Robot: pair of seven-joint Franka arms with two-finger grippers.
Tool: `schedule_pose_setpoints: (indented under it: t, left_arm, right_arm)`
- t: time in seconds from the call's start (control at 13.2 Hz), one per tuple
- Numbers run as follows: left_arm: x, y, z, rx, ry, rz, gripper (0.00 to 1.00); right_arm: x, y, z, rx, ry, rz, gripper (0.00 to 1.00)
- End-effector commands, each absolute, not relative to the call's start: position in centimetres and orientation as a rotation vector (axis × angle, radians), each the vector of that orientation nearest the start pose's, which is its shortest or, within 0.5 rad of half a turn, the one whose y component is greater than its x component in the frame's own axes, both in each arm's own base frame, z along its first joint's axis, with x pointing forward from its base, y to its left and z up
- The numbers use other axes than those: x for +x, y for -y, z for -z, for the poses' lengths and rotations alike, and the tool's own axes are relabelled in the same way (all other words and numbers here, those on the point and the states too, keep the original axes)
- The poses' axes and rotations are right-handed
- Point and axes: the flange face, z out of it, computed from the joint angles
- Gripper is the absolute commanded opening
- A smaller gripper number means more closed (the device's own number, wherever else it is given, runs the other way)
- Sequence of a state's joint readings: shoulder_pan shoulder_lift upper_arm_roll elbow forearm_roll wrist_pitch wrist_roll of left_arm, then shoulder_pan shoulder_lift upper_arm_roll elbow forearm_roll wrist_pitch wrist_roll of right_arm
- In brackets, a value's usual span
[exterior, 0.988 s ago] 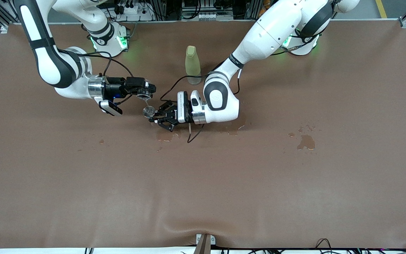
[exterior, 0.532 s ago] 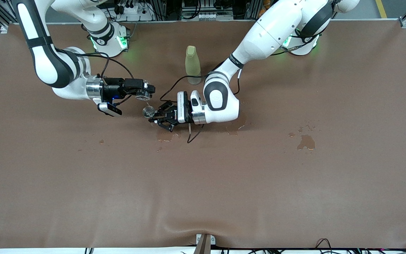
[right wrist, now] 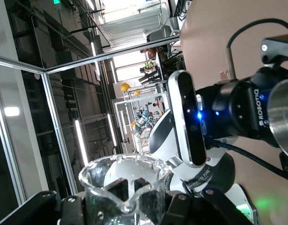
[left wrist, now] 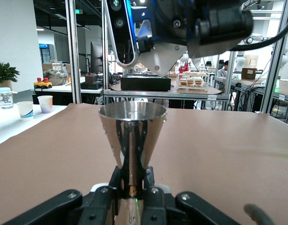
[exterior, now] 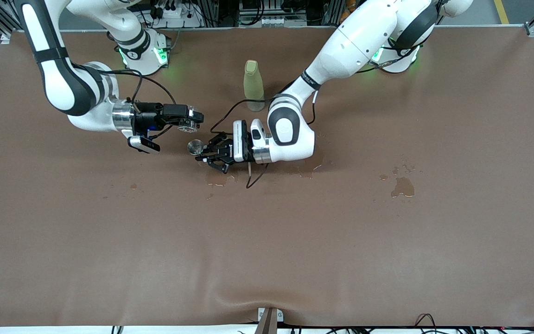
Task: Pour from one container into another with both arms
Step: 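Turn the glass upright with the right gripper and draw it back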
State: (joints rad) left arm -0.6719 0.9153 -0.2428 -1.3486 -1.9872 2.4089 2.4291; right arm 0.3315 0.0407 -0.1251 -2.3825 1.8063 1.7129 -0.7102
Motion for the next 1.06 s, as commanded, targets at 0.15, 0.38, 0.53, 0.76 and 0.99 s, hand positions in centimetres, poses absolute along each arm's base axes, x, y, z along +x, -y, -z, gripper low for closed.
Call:
schedule_pose_setpoints:
  t: [0.15,0.38,0.53,0.76,0.99]
  left_arm:
    - [49.7,57.7,-21.7,1.369,1.233,-1.156,0.0]
    - [49.8,57.6,-21.8,1.367,1.237,-1.159,0.0]
    - [50.2,57.2,-21.9,1.368,1.242,-1.166,0.0]
    - [51.4,55.8,-22.8,1.377,1.247,-1.184,0.0]
    - [53.0,52.9,-22.8,1.397,1.277,-1.19,0.0]
  right_arm:
    - [48.3,-16.8,-37.6,-1.544,0.152,0.269,0.0]
    - [50.2,-14.0,-39.5,-1.589,0.445,0.496,0.0]
    - [51.4,-11.1,-40.5,-1.61,0.611,0.631,0.0]
    - [52.3,-6.0,-41.1,-1.628,0.84,0.77,0.0]
    - [52.6,-0.2,-41.2,-1.585,0.992,0.86,0.0]
